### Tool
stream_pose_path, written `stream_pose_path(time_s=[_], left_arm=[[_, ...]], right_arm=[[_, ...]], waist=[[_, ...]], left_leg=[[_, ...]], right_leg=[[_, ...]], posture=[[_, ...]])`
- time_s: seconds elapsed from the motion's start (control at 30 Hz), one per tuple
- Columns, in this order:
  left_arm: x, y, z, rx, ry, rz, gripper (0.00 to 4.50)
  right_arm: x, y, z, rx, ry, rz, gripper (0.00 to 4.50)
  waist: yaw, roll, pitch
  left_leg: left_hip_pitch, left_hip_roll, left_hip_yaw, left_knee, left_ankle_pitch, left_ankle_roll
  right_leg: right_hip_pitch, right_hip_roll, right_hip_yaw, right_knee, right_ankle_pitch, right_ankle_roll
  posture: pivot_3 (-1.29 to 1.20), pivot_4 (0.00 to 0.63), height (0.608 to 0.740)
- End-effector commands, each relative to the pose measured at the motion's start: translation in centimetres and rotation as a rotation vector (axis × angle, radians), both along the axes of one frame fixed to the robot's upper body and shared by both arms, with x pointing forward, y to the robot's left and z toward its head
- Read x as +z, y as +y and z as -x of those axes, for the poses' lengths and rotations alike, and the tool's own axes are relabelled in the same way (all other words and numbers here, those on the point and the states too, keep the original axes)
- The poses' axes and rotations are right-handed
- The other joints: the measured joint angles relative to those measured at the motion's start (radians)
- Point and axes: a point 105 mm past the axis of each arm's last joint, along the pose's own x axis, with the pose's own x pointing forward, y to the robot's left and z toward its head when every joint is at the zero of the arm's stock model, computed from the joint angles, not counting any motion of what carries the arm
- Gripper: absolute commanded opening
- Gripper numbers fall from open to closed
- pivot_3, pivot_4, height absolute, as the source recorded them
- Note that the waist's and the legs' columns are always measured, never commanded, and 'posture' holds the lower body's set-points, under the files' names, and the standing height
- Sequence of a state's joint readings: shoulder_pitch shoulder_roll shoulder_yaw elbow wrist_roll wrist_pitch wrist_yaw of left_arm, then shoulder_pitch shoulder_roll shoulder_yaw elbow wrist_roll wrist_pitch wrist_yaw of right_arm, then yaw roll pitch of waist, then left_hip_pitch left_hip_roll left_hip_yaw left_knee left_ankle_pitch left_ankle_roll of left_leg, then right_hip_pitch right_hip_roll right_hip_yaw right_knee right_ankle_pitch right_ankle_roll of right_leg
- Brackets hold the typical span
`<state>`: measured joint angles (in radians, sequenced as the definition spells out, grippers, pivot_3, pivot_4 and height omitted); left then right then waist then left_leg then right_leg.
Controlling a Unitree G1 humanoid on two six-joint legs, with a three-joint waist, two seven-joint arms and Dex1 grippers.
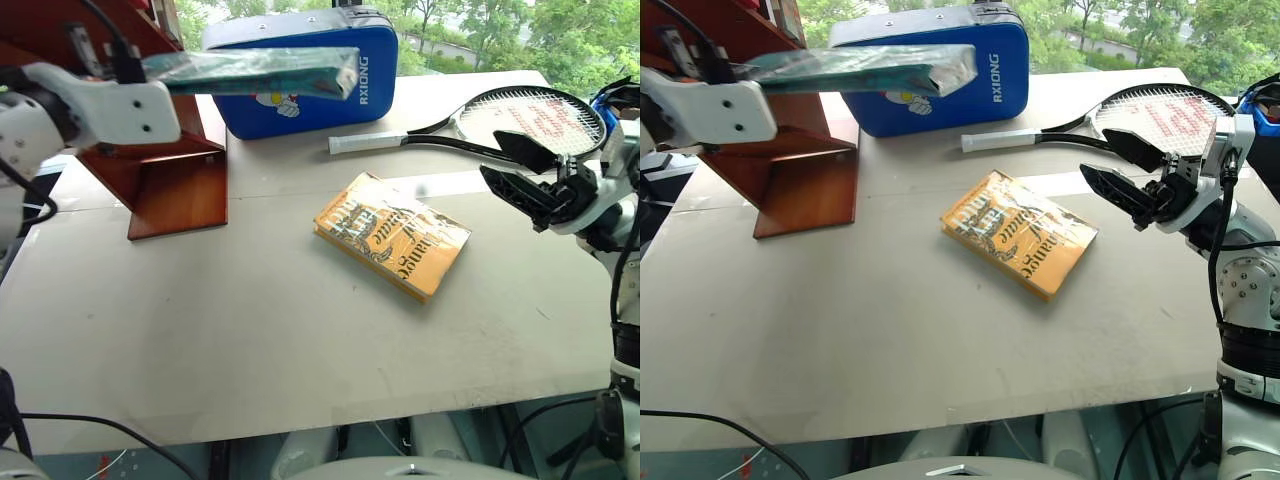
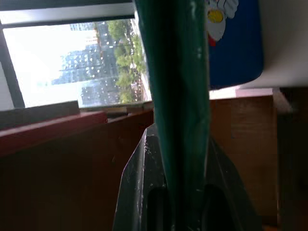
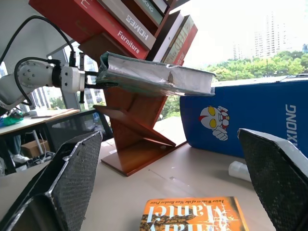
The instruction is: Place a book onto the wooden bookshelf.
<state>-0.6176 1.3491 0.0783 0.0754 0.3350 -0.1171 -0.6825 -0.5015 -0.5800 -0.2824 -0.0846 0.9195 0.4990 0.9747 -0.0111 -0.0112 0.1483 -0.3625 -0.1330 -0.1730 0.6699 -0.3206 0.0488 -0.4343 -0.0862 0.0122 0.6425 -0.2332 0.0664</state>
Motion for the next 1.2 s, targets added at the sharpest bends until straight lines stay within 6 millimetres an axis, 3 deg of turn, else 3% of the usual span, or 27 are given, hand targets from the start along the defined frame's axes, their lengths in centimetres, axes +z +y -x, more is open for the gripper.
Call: stream_pose_path(time_s=[0.03,0.17,0.37,0.47,0.67,0.8,0.9,1.0,1.2], left_arm=[[1.3,1.6,1.0,0.040,-0.055,-0.018,0.07],[-0.6,5.8,1.6,0.173,0.021,0.032,0.07],[-1.1,9.6,3.0,0.294,0.056,0.031,0.07],[-1.2,10.9,3.6,0.333,0.063,0.034,0.07],[-1.6,11.5,3.8,0.348,0.069,0.066,0.07],[-1.7,11.8,4.0,0.363,0.064,0.077,1.58],[-2.1,11.7,4.2,0.361,0.060,0.112,3.14],[-3.1,11.6,4.5,0.367,0.071,0.147,4.42],[-3.4,10.3,5.4,0.302,-0.028,0.367,4.42]], right_arm=[[1.2,0.0,0.2,0.006,-0.051,0.002,4.50],[1.1,0.1,-0.3,-0.021,-0.056,0.020,4.50],[1.2,-0.1,-0.4,-0.043,-0.061,0.025,4.50],[1.1,-0.2,-0.3,-0.045,-0.059,0.026,4.50],[0.9,-0.2,-0.3,-0.045,-0.058,0.032,4.50],[1.0,-0.3,-0.3,-0.046,-0.064,0.033,4.50],[0.9,-0.4,-0.5,-0.061,-0.072,0.041,4.50],[1.0,-0.5,-0.5,-0.058,-0.073,0.039,4.50],[0.9,-0.6,0.2,0.005,-0.055,0.013,4.50]], waist=[[0.000,0.000,0.000],[-0.004,0.000,0.000],[-0.009,0.000,0.000],[-0.009,0.000,0.000],[-0.023,0.000,0.000],[-0.037,0.000,0.000],[-0.034,0.000,0.000],[-0.031,0.000,0.000],[-0.031,0.000,0.000]], left_leg=[[0.000,0.000,0.000,0.000,0.000,0.000],[0.000,0.000,0.000,0.000,0.000,0.000],[-0.001,0.000,0.000,0.000,0.000,0.000],[-0.001,0.000,0.000,0.000,0.000,0.000],[0.000,0.000,0.001,0.000,0.000,0.000],[0.000,0.000,0.002,0.000,0.000,0.000],[-0.001,0.000,0.002,0.000,0.000,0.000],[-0.001,0.000,0.002,0.000,0.000,0.000],[-0.001,0.000,0.002,0.001,0.000,0.000]], right_leg=[[0.000,0.000,0.000,0.000,0.000,0.000],[0.000,0.000,0.000,0.001,0.000,0.000],[-0.001,0.000,0.000,0.001,0.000,0.000],[-0.001,0.000,0.000,0.001,0.000,0.000],[-0.001,0.000,0.001,0.002,0.000,0.000],[-0.002,0.000,0.001,0.003,0.000,0.000],[-0.003,0.000,0.001,0.003,0.000,0.000],[-0.003,0.000,0.001,0.004,0.000,0.000],[-0.003,0.000,0.001,0.004,0.000,0.000]], posture=[[0.00,0.150,0.740],[0.00,0.150,0.740],[0.00,0.150,0.740],[0.00,0.150,0.740],[0.00,0.150,0.740],[0.00,0.150,0.740],[0.00,0.150,0.740],[0.00,0.150,0.740],[0.00,0.150,0.740]])
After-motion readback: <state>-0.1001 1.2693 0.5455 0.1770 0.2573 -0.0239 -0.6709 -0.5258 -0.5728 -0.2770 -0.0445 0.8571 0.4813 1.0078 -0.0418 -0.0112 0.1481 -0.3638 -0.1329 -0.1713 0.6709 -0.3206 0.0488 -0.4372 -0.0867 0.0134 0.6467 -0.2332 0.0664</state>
